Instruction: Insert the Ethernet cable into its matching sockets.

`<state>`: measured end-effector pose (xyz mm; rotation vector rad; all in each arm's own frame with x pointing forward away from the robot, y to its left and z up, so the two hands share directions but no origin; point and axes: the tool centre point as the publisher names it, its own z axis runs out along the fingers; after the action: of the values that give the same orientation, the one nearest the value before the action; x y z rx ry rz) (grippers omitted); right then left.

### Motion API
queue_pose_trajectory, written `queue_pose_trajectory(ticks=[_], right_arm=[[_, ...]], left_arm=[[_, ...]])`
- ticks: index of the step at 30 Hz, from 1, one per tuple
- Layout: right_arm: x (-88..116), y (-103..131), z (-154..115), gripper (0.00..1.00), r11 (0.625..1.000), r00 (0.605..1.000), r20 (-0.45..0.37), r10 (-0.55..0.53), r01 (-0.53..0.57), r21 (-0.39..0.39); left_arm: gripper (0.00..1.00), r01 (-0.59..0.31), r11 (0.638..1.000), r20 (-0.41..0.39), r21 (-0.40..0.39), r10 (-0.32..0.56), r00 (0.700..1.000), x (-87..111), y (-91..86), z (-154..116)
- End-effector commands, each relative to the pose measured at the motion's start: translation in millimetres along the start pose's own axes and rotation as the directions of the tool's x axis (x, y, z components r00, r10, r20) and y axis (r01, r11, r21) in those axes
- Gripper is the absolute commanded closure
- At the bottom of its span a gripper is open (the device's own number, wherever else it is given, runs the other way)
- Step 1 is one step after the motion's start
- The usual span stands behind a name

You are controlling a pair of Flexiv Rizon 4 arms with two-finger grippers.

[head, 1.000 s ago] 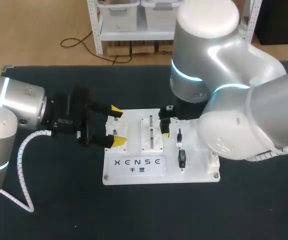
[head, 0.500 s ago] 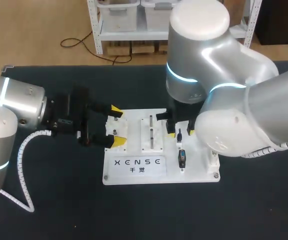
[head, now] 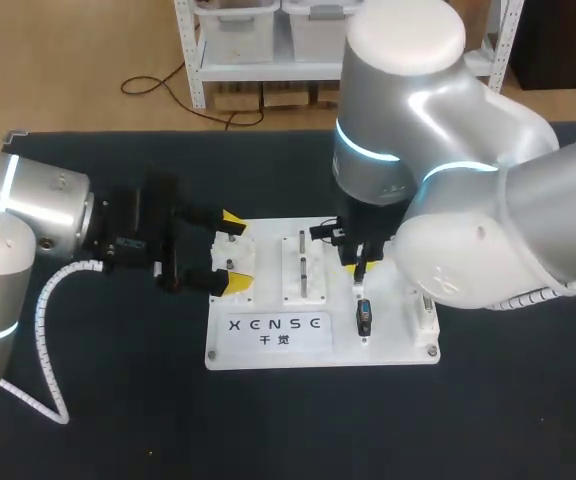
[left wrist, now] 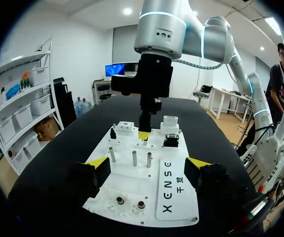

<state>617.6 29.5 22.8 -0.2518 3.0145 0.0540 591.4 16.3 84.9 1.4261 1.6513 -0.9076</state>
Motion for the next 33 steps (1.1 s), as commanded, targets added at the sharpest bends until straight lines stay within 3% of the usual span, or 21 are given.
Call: queue_pose_trajectory(ticks=[1,11,23,33], right_arm=[[-1.0,-2.6,-11.0,1.0,1.0,1.0,0.005,-0.003,0.003,-0.011],[-2.8,-24.5,-29.7,1.0,1.0,1.0,0.0,-0.002,0.002,-0.01],[-0.8,-63.6,-24.4,1.0,0.998,0.999,-0.016,0.046,-0.046,0.045],[3.8,-71.7,-19.4,1.0,0.996,0.998,-0.028,0.061,-0.059,0.06]], left_arm=[[0.0,-0.002,1.0,0.006,-0.003,0.002,1.0,1.7,-0.8,0.0],[0.0,-0.002,1.0,0.006,-0.003,0.002,1.0,1.7,-0.8,0.0],[0.0,-0.002,1.0,0.006,-0.003,0.002,1.0,1.7,-0.8,0.0],[0.0,-0.002,1.0,0.006,-0.003,0.002,1.0,1.7,-0.8,0.0]])
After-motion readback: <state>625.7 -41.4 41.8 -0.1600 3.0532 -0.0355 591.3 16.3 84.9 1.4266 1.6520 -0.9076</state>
